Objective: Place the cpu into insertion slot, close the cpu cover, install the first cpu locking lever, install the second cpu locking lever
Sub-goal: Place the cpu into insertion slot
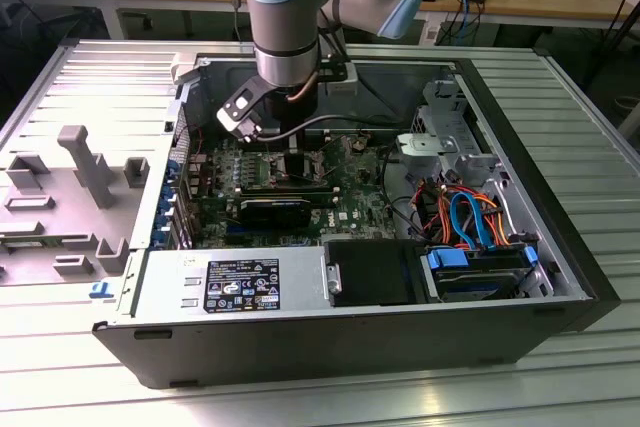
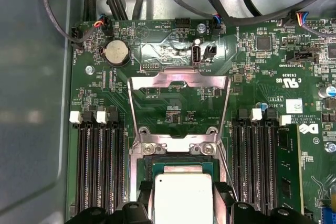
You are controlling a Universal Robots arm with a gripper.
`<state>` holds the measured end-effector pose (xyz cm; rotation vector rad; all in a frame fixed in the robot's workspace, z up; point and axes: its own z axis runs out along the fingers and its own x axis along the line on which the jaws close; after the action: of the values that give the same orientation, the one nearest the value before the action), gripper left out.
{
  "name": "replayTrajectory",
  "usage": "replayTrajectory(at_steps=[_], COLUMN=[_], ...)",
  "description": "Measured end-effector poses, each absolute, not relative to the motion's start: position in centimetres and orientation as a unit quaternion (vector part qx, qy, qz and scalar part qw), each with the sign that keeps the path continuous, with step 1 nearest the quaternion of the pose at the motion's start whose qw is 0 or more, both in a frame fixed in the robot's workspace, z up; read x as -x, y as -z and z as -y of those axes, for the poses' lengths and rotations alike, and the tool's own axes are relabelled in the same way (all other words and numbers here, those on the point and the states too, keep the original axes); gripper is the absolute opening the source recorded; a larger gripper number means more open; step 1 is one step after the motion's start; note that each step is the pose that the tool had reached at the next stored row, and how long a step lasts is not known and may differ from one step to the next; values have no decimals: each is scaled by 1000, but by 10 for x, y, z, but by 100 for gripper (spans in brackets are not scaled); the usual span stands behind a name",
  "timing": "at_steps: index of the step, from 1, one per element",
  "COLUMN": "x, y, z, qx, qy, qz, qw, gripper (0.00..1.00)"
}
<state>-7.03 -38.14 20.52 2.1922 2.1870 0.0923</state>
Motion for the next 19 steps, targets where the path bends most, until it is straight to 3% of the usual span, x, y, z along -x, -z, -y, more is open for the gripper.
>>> replayTrajectory(at_steps=[19], x=[69], y=[-202], z=[380], qx=[-707], qy=[-29], qz=[-706], qw=[21], gripper=[54])
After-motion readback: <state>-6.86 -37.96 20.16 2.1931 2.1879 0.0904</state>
